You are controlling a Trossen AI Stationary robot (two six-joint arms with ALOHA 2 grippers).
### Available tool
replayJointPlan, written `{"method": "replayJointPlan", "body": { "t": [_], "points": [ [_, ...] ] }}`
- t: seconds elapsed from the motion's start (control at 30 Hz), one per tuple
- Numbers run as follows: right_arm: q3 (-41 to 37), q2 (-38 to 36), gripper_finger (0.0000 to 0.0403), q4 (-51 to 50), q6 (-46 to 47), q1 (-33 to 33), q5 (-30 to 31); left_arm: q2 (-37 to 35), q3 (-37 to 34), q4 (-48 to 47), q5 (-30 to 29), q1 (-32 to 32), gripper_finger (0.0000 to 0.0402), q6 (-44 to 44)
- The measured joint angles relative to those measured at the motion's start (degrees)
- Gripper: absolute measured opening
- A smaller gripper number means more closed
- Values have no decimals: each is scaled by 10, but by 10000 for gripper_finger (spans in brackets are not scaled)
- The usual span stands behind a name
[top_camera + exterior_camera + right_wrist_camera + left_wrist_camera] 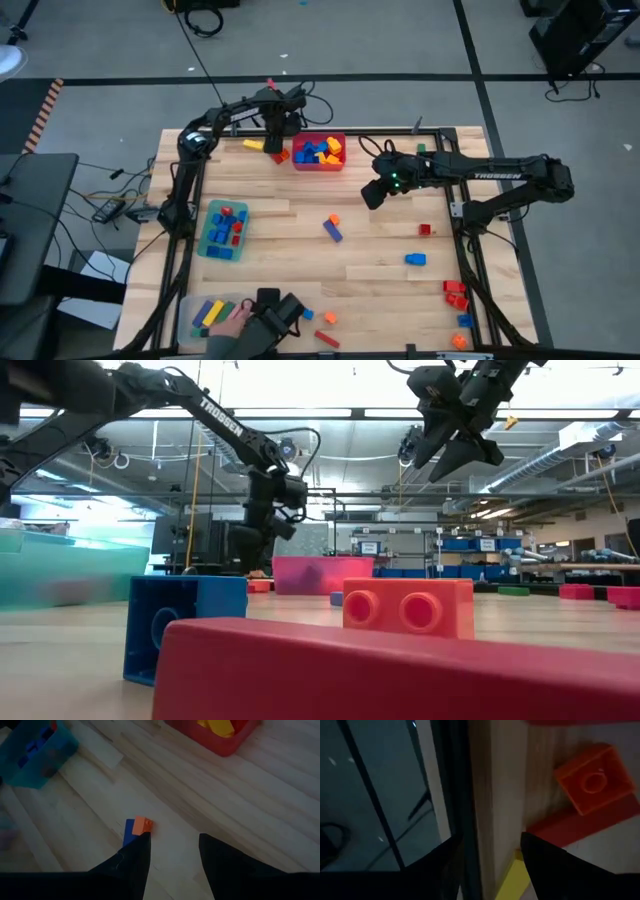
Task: Sort blocks by size
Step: Put the yellow rectangle block into the transparent bin
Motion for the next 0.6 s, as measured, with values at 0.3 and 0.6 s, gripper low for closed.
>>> {"method": "replayJointPlan", "body": {
  "t": [0.3, 0.6],
  "points": [
    [0, 0, 181, 10, -2, 0, -3, 48, 10, -43, -40, 7, 202, -22],
    [0, 0, 181, 10, -15, 0, -3, 53, 8, -62, -46, 9, 202, -23]
  ]
}}
